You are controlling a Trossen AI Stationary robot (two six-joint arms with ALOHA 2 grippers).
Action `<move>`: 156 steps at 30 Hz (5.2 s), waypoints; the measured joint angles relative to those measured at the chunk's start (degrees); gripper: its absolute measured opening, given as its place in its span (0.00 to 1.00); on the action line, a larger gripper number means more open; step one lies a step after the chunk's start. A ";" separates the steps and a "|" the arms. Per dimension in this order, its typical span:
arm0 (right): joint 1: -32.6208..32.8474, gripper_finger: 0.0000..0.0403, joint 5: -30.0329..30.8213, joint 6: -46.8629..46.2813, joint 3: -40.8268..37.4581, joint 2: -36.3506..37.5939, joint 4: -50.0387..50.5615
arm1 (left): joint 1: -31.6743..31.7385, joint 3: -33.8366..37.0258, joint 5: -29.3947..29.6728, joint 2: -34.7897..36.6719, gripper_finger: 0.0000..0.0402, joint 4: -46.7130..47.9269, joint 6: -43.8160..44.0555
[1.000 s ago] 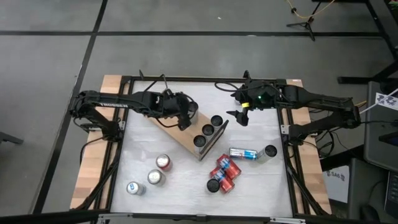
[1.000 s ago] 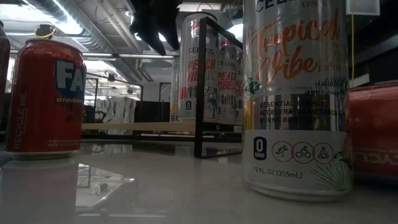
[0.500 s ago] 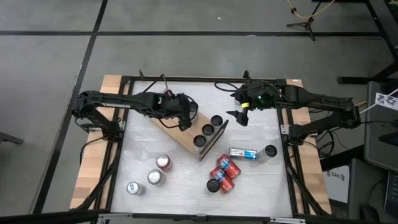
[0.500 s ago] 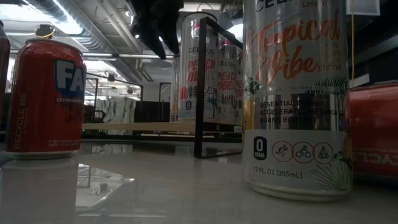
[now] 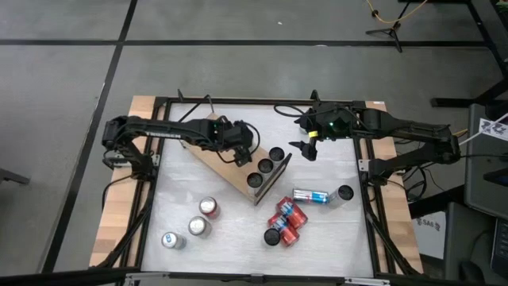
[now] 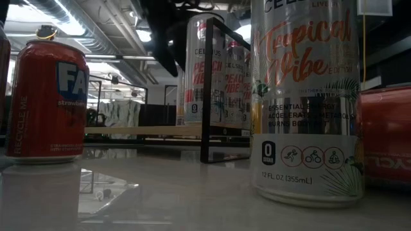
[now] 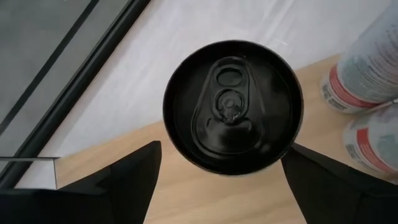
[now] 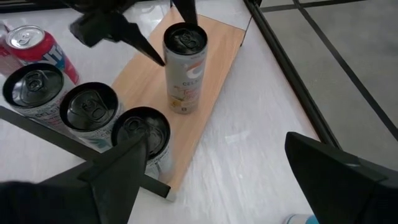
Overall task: Place canned beverage on shelf
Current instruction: Put the top left white-yellow soda can on the shelf
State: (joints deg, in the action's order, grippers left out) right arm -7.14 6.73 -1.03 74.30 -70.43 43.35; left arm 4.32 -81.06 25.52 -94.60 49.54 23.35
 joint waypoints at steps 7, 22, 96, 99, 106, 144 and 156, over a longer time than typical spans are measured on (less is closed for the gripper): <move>0.00 0.93 0.15 0.01 0.00 0.00 0.00 | 0.61 0.00 0.08 -0.38 0.80 -1.71 0.00; 0.00 0.93 0.15 0.01 0.00 0.00 0.04 | 0.28 0.00 0.11 -0.37 0.80 -1.57 0.02; -0.01 0.93 0.17 0.01 0.00 0.00 0.11 | 2.96 -4.26 -10.88 -1.59 0.58 -5.40 -20.04; 0.00 0.93 0.17 0.01 0.00 0.00 0.09 | 3.33 -4.31 -13.33 -1.56 0.58 -5.42 -23.42; -0.01 0.93 0.17 0.01 0.00 0.00 0.07 | 3.64 -4.15 -16.96 0.17 0.58 -3.72 -25.35; -0.02 0.93 0.17 0.01 0.00 0.00 0.15 | 3.52 -2.98 -42.90 6.50 0.59 1.27 -56.13; 0.00 0.93 0.17 0.01 0.00 0.00 0.04 | 3.88 5.05 -40.62 6.77 0.59 -6.33 -56.48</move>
State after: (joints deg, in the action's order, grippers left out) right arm -7.14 6.90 -1.02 74.30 -70.43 43.40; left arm 8.20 -76.01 -15.10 -87.83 43.21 -33.12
